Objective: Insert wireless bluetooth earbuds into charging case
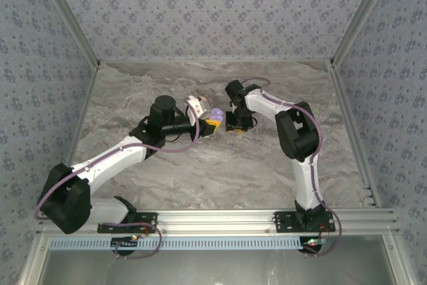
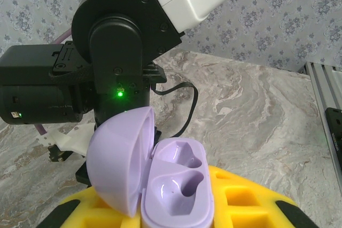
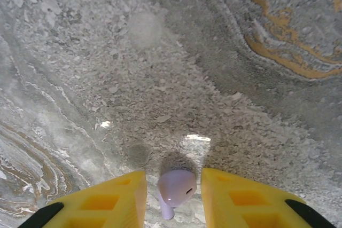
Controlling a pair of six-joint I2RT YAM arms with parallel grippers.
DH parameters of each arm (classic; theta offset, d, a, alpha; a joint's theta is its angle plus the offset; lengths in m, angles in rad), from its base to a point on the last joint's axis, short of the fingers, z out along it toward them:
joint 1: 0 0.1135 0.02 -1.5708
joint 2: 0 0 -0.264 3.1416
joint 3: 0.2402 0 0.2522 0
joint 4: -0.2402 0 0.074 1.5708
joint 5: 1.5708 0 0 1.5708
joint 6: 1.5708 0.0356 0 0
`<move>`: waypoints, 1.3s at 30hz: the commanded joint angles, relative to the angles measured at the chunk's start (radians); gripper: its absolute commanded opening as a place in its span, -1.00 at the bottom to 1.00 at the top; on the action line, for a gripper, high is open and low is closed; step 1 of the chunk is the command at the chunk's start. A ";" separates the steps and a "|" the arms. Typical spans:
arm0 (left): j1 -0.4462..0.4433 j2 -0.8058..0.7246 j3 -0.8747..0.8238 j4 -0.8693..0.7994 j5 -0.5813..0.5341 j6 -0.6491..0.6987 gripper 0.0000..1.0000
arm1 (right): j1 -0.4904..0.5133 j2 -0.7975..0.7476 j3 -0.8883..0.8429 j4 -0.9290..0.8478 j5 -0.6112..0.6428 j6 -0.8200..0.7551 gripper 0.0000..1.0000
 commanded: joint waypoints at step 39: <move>-0.003 -0.010 -0.024 0.061 -0.063 -0.034 -0.94 | -0.053 -0.116 -0.184 0.209 -0.032 0.017 -0.56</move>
